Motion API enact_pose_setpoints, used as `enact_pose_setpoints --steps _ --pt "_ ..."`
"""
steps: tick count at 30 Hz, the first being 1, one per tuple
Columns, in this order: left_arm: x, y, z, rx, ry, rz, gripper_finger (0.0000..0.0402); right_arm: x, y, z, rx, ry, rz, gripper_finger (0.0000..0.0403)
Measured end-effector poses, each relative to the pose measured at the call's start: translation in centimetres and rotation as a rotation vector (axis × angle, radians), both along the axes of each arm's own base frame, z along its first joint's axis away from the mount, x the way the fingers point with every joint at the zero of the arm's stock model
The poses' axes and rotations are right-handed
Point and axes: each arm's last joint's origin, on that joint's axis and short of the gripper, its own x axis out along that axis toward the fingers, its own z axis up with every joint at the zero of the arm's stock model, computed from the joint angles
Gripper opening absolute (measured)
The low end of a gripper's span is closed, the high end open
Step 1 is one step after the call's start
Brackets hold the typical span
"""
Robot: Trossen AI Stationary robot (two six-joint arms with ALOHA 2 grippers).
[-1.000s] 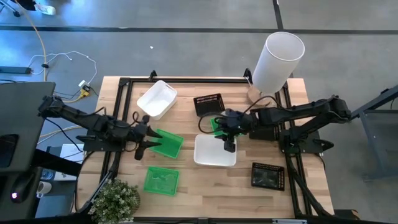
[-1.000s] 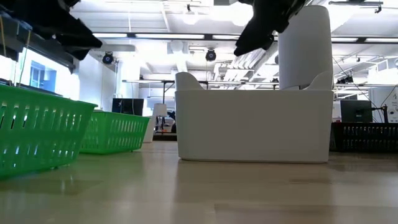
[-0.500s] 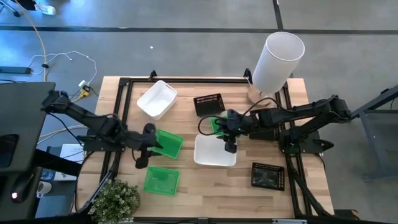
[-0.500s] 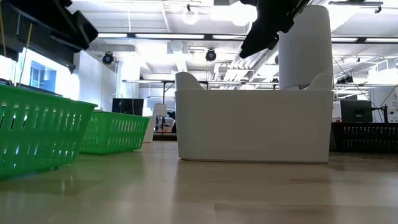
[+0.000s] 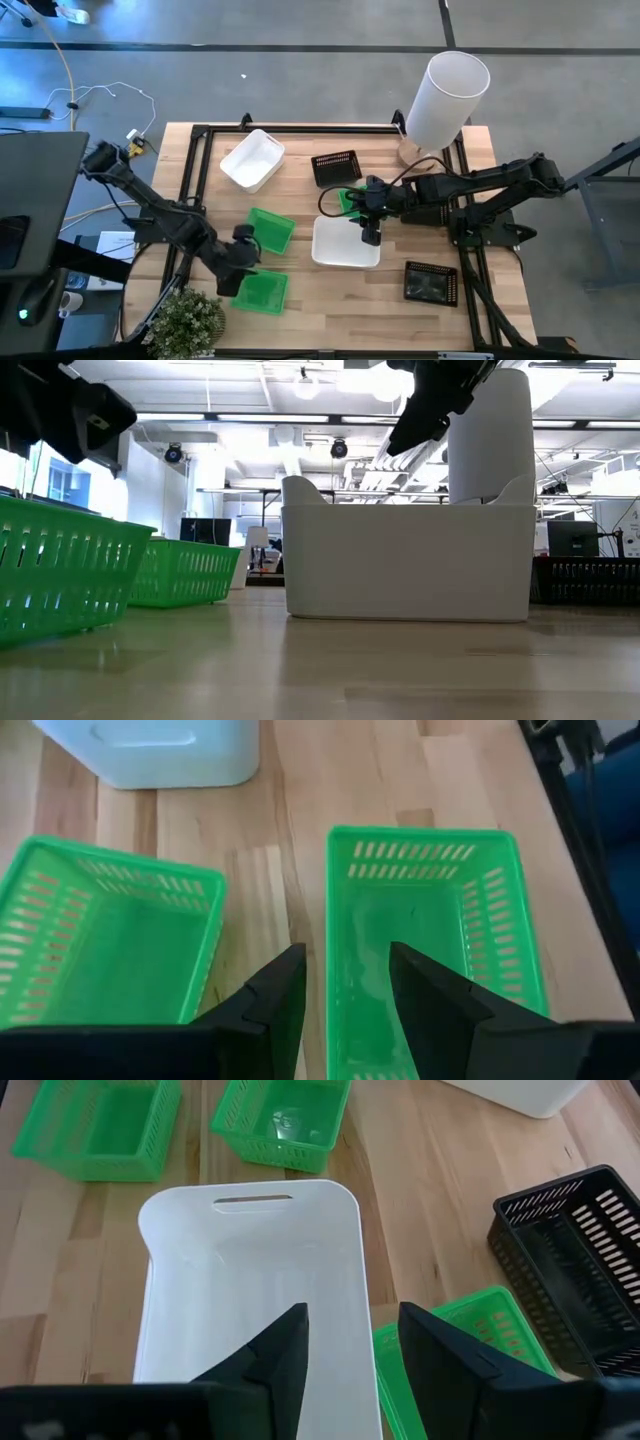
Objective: Stack baskets by color
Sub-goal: Stack the bottom green bin on the middle green bin
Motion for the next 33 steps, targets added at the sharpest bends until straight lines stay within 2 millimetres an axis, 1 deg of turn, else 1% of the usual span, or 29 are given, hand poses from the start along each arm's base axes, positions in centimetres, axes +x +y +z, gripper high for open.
enact_pose_setpoints --steps 4,12,25,33 --pt "0.5 -0.5 -0.9 0.024 0.039 -0.005 0.0133 0.0 0.0 0.0 0.000 0.000 0.000 0.0144" --pt "1.0 -0.8 -2.6 0.073 0.112 -0.002 0.0133 0.0 0.0 0.0 0.007 0.001 -0.007 0.0144" --pt "1.3 -1.0 -3.8 0.077 0.172 0.019 0.0133 0.0 0.0 -0.1 0.009 0.007 -0.006 0.0144" --pt "1.6 -1.2 -5.0 0.080 0.229 0.028 0.0133 -0.1 0.0 -0.1 0.011 0.010 -0.009 0.0144"
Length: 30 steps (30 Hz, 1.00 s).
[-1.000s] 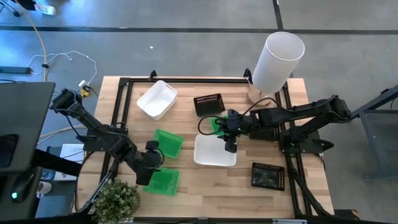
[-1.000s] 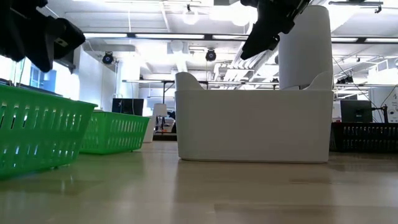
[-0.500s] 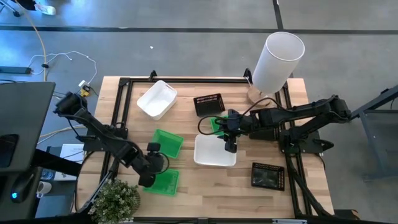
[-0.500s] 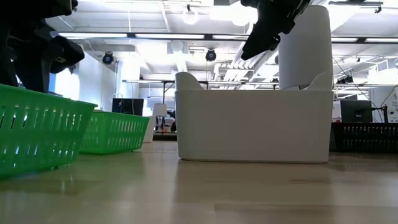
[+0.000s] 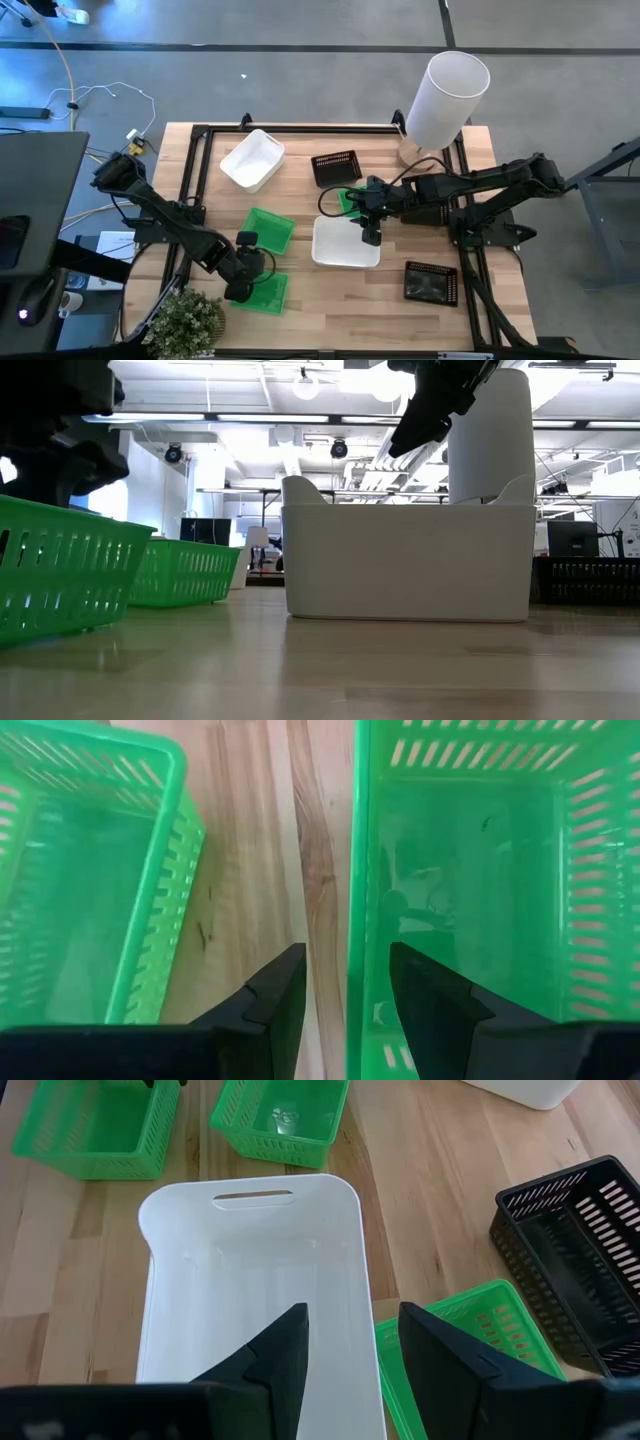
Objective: Stack baskets by color
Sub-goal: Stack the bottom green bin on the middle green bin
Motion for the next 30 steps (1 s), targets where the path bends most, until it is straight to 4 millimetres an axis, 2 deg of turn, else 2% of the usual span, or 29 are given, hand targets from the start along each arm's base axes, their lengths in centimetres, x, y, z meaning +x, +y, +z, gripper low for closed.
enact_pose_setpoints --steps 6,16,23,30 --pt "0.2 -0.1 -0.7 0.007 0.021 0.003 0.0119 0.0 0.0 0.0 0.000 0.001 0.000 0.0144" --pt "0.2 -0.2 -0.7 0.014 0.027 -0.040 0.0006 0.0 0.0 0.0 -0.001 0.002 -0.001 0.0144" --pt "0.1 -0.1 -0.1 0.004 0.015 -0.089 0.0002 0.0 0.0 0.0 -0.003 0.002 -0.002 0.0144" --pt "-0.6 0.4 2.0 -0.013 -0.060 -0.138 0.0001 0.0 0.0 0.0 0.001 0.003 0.002 0.0144"
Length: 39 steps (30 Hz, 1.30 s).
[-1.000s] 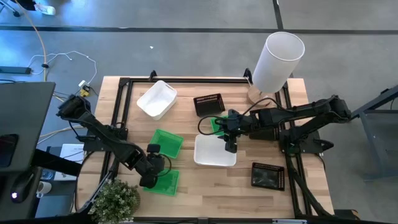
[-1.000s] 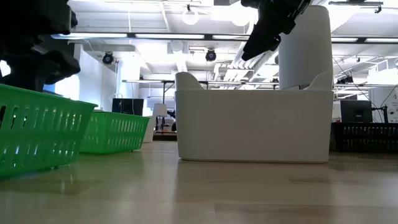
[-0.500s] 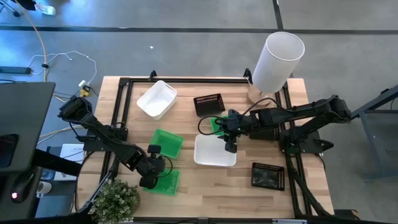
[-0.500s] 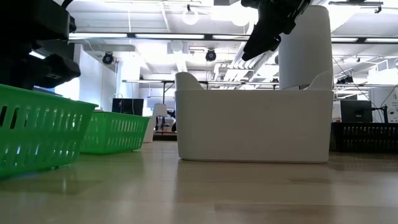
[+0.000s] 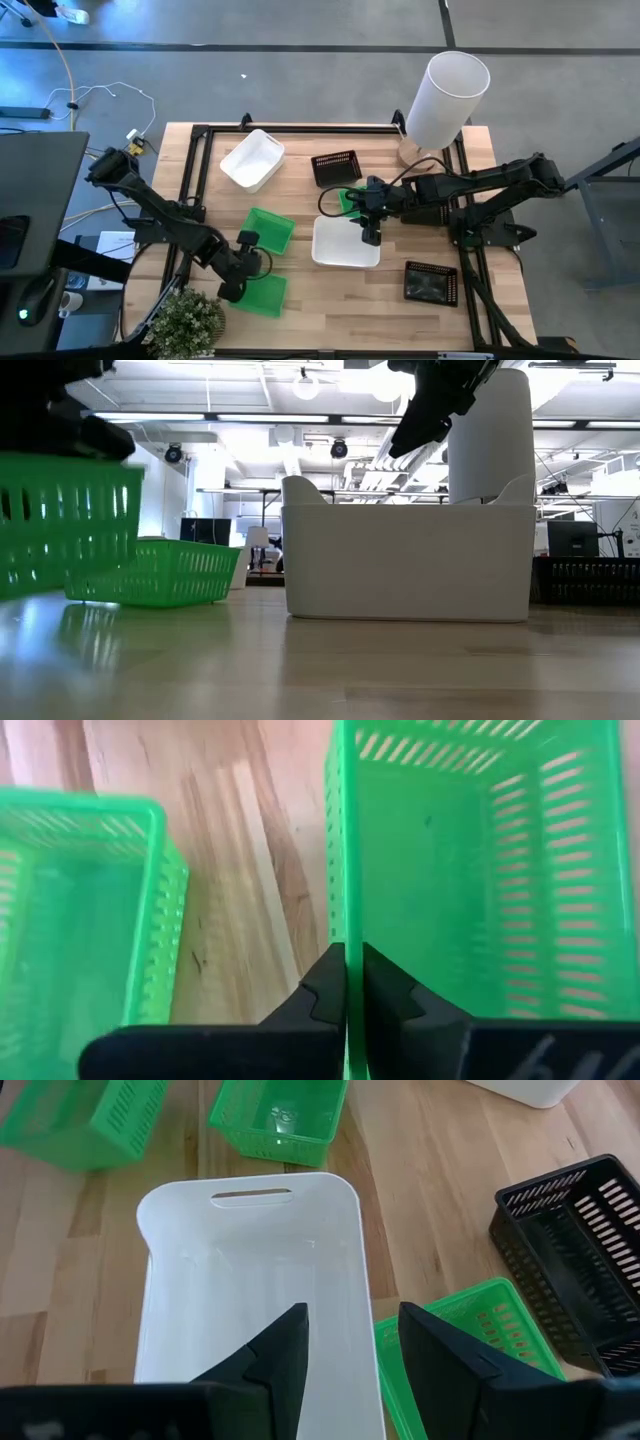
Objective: Stack baskets by color
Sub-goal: Stack the bottom green bin on the middle green bin
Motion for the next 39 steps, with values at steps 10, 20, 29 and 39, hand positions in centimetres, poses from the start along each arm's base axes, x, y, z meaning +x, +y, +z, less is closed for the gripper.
enact_pose_setpoints --steps 10,20,29,39 --pt "-1.9 3.8 3.6 0.023 -0.062 -0.017 0.0000 0.0 0.0 0.0 0.009 0.001 0.008 0.0144" --pt "-2.4 7.1 8.7 0.114 -0.089 -0.038 0.0000 0.0 0.0 0.0 0.009 0.000 0.008 0.0144" --pt "-2.1 9.7 10.7 0.239 -0.089 -0.160 0.0000 0.0 0.0 0.0 0.012 0.002 0.011 0.0144" --pt "-0.8 12.3 9.5 0.257 -0.004 -0.188 0.0000 0.0 0.0 0.0 0.012 0.002 0.011 0.0144"
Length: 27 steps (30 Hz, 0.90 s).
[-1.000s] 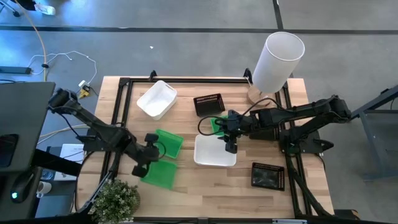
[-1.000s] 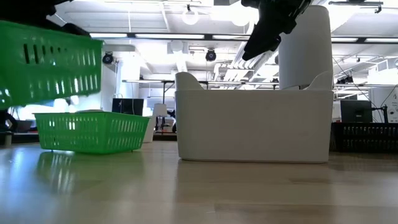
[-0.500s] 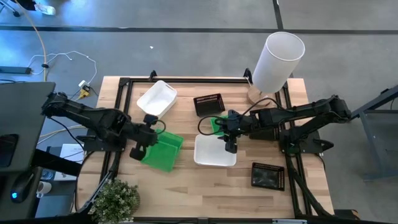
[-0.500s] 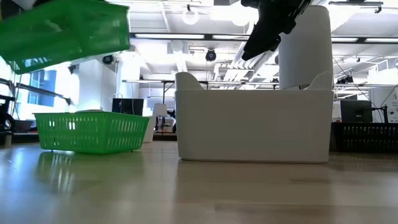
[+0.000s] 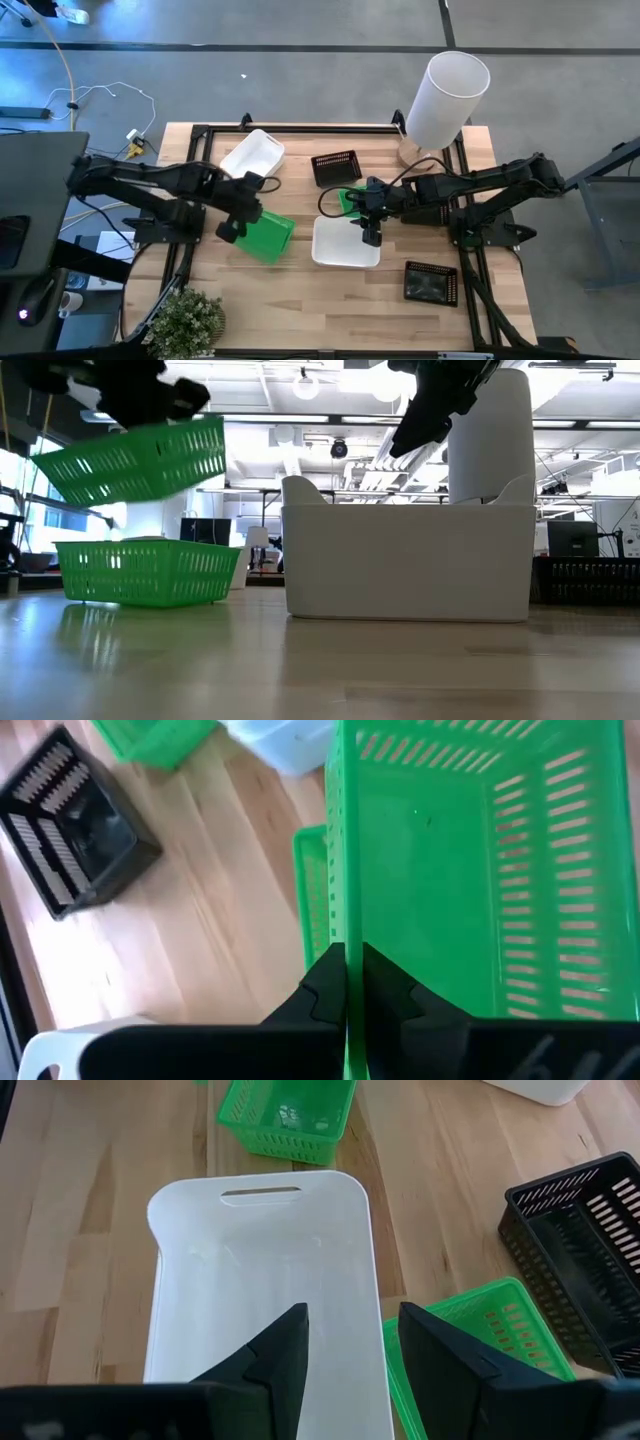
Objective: Stack baskets by color
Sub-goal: Stack the bottom green bin on the middle green bin
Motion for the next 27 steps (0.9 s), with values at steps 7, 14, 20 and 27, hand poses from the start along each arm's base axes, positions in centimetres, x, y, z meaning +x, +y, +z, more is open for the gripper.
enact_pose_setpoints --steps 7,14,20,27 --pt "1.3 2.2 -1.7 -0.037 0.088 0.063 0.0000 0.0 0.1 0.0 0.000 0.000 0.004 0.0144" --pt "1.9 3.9 -2.8 -0.140 0.133 0.115 0.0000 -0.1 1.0 0.0 -0.005 0.000 0.039 0.0144" --pt "1.8 4.8 -2.9 -0.191 0.119 0.107 0.0000 -0.2 1.6 0.0 -0.009 0.000 0.059 0.0144" --pt "1.6 5.4 -2.9 -0.241 0.110 0.117 0.0000 -0.2 1.7 0.0 -0.017 0.000 0.070 0.0144"
